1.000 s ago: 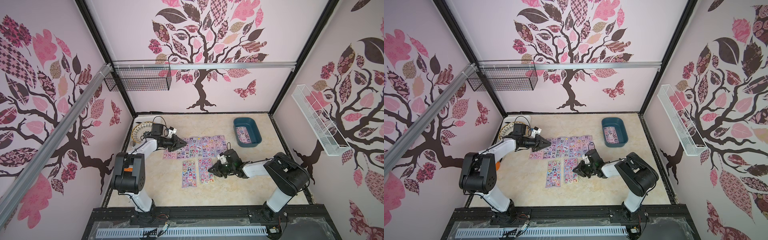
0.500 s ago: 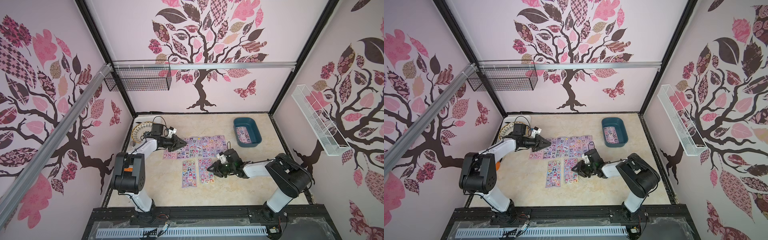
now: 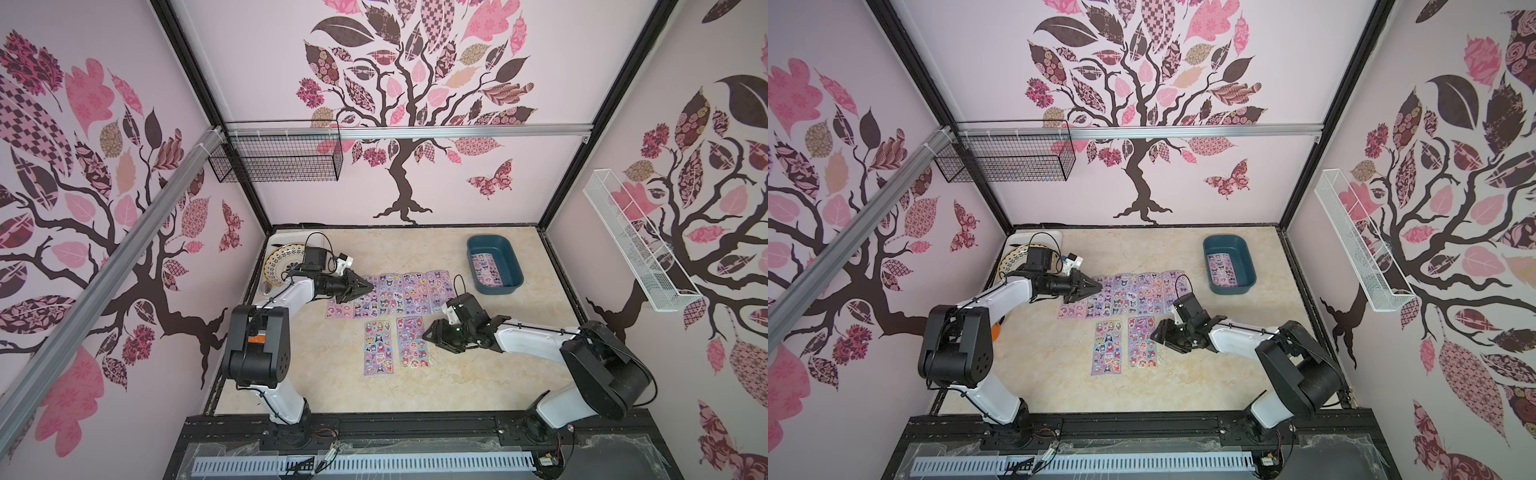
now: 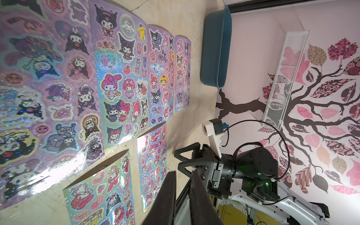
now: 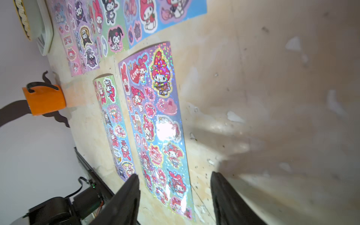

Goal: Take the stickers out of the storage box
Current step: Place the sticker at the center of the board.

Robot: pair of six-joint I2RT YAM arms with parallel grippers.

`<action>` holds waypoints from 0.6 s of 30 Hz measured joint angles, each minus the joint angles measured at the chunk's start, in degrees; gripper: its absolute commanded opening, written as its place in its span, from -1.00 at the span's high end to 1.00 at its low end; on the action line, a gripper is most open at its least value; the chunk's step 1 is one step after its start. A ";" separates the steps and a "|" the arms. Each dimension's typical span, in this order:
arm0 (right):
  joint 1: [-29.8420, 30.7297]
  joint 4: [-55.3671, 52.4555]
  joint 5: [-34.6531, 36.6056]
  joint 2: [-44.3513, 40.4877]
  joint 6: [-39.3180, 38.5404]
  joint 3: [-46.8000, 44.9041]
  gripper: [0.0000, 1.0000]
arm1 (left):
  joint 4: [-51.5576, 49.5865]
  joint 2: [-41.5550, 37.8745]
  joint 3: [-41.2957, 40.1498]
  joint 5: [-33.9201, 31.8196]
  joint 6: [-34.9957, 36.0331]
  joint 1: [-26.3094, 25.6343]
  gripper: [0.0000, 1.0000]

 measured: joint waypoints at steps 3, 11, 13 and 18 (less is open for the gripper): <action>-0.33 -4.90 2.84 -3.67 -2.67 1.44 -0.35 | -0.07 0.00 0.00 0.00 0.00 0.00 0.60; -7.21 -13.57 6.93 -11.19 -8.92 6.49 -0.35 | -0.09 0.00 0.00 0.00 0.00 -0.11 0.60; -10.43 -15.02 7.28 -11.91 -10.03 7.91 -0.36 | -0.09 0.00 0.00 0.00 0.00 -0.17 0.60; -16.68 -18.82 8.39 -12.07 -13.16 13.86 -0.38 | -0.09 -0.04 0.00 0.00 0.00 -0.28 0.60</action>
